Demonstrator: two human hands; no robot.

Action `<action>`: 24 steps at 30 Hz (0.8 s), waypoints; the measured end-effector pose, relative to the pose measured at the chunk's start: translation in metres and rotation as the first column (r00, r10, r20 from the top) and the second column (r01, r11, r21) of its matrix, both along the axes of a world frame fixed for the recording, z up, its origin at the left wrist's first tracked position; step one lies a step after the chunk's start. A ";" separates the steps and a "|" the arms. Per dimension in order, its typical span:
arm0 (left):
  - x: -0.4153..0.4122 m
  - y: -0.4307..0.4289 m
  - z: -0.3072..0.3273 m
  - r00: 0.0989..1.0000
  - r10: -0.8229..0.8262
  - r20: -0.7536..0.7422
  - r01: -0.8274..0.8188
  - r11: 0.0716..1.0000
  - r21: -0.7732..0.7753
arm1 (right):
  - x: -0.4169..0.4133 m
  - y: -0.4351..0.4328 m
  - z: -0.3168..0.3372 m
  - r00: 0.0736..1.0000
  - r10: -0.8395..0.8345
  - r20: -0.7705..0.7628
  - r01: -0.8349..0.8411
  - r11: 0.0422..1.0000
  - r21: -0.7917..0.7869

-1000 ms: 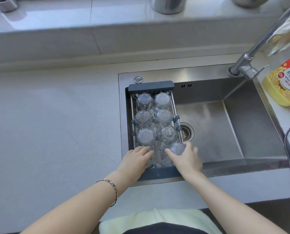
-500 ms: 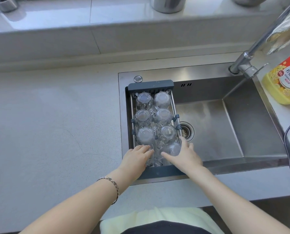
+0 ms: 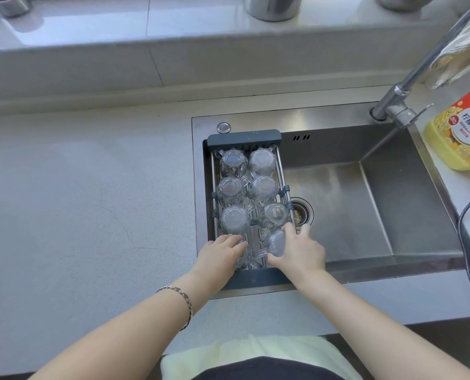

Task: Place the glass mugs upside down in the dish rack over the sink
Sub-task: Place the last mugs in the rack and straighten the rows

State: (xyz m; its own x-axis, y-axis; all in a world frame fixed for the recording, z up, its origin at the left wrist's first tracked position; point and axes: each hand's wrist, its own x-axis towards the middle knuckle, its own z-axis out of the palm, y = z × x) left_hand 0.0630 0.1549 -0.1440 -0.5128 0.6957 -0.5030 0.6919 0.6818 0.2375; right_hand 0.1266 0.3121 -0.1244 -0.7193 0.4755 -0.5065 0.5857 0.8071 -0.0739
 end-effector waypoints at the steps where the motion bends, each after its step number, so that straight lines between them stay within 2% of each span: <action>1: 0.000 0.000 0.000 1.000 -0.004 -0.004 0.004 1.000 -0.001 | 0.000 -0.001 0.000 1.000 0.001 0.002 -0.001 1.000 0.006; 7: 0.002 0.002 -0.001 1.000 -0.005 -0.018 0.005 1.000 -0.007 | 0.000 -0.004 -0.004 1.000 -0.023 0.019 0.022 0.999 0.025; 12: 0.002 0.001 -0.001 1.000 -0.005 -0.001 0.005 1.000 -0.020 | -0.007 0.004 -0.005 0.993 0.089 0.076 -0.090 0.996 0.001; 17: 0.003 0.003 0.000 1.000 -0.025 -0.005 0.025 0.999 -0.031 | -0.008 0.004 -0.003 0.979 0.157 0.132 -0.168 0.983 0.078; 20: 0.000 0.004 0.003 1.000 -0.008 0.026 0.009 1.000 -0.020 | -0.013 0.002 -0.003 0.967 0.176 0.185 -0.185 0.982 0.033; 24: -0.027 0.010 0.021 0.994 0.104 0.029 -0.107 0.986 0.125 | -0.046 0.024 0.022 0.886 0.326 0.331 -0.302 0.945 -0.125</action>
State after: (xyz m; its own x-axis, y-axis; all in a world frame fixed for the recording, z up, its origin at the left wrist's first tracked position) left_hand 0.0364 0.1651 -0.1230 -0.5766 0.6969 -0.4266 0.6113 0.7143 0.3407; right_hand 0.0810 0.3356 -0.1026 -0.6014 0.2091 -0.7711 0.3013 0.9533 0.0235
